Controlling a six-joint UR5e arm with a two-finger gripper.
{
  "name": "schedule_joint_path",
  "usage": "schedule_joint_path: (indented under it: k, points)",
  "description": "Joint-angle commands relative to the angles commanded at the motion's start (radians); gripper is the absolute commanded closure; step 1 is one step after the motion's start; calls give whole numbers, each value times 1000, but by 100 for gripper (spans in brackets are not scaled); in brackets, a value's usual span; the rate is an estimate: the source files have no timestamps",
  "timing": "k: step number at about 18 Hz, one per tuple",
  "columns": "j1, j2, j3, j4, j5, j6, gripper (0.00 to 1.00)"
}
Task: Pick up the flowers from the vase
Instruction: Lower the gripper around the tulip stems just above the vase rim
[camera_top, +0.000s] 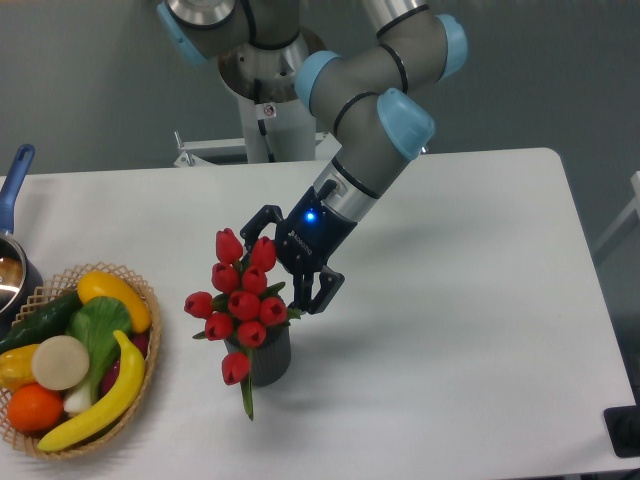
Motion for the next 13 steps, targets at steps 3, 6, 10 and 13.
schedule_joint_path:
  k: [3,6,10,13]
  points:
    - [-8,-15,14,0,-2,-2,0]
    - [-15,-21,23,0,-3,-6,0]
    - [-20,-31,28,0,-11,-6,0]
    - [-28,-32,28,0,-11,-6,0]
